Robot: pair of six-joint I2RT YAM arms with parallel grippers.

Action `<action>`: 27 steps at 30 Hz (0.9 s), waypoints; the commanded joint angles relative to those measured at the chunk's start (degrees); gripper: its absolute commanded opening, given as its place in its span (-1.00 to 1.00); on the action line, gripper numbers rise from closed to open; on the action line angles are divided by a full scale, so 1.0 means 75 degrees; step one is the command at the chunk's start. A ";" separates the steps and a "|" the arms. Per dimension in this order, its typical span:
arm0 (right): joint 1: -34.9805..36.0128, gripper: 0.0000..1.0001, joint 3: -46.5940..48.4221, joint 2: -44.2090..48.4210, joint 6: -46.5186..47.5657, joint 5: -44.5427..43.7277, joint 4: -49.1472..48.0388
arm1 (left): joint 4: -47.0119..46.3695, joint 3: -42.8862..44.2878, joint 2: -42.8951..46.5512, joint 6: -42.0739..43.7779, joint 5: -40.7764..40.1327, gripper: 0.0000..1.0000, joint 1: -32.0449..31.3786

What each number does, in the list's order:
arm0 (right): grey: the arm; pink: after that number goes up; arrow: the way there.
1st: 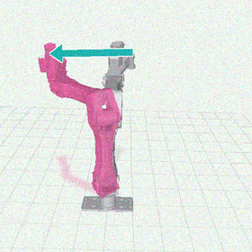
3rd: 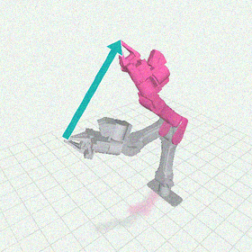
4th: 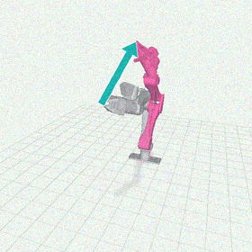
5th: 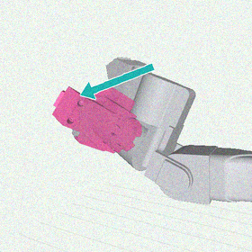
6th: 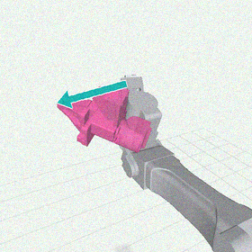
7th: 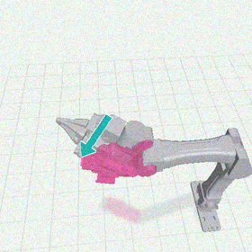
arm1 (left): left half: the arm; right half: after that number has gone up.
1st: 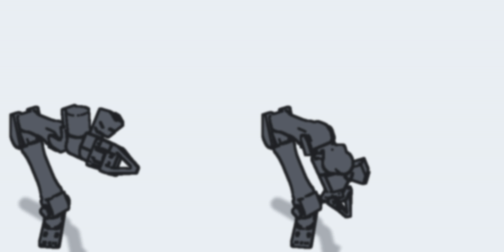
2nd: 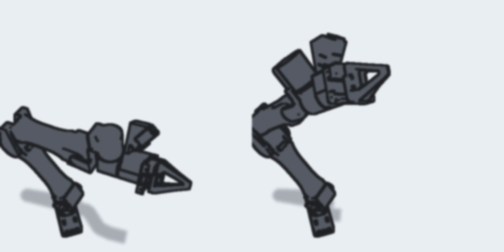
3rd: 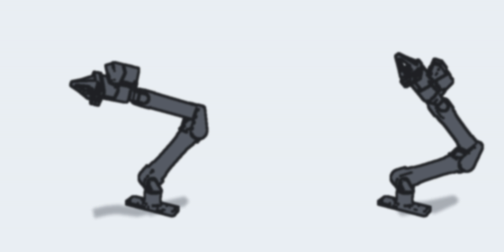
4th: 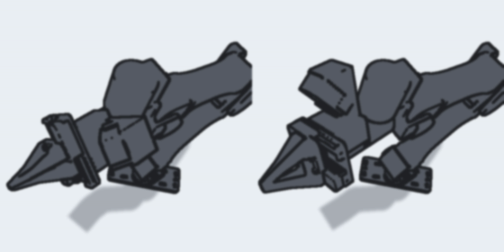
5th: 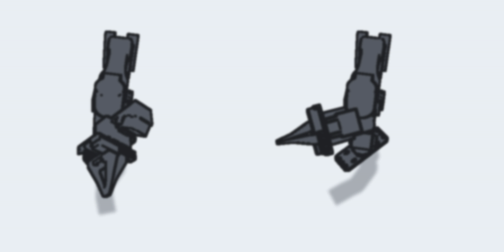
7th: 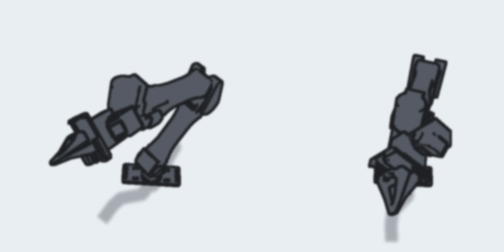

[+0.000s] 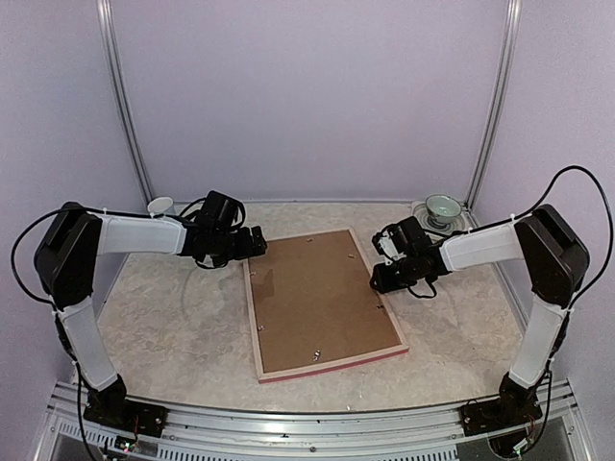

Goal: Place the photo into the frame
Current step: Adjust the photo frame at the center of the board, then press the fastener onto the backboard.

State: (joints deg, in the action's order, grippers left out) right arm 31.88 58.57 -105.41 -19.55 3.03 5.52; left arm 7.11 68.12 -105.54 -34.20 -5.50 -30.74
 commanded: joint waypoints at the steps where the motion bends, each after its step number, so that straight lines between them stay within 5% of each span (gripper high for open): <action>1: 0.0109 -0.23 0.0242 0.0523 0.0346 0.0135 0.0526 | 0.0231 -0.0216 0.0514 0.0178 -0.0228 0.98 -0.0014; 8: 0.0077 0.48 0.0493 0.0611 0.0327 0.0243 0.0753 | 0.0149 -0.0540 0.0959 0.0247 -0.0267 0.98 -0.0003; 12: 0.0042 0.72 0.0534 0.0775 0.0230 0.0372 0.0857 | -0.0100 -0.0714 0.1025 0.0227 -0.0132 0.98 -0.0003; 27: -0.0581 0.88 0.2108 0.0815 0.0243 -0.0014 0.1769 | -0.0330 -0.0575 0.0760 0.0416 -0.0030 0.98 0.0272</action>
State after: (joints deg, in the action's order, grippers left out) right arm 28.77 69.65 -98.26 -18.22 5.78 15.97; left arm 5.26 62.61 -99.02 -32.69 -4.80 -29.54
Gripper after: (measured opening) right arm 0.943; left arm 0.988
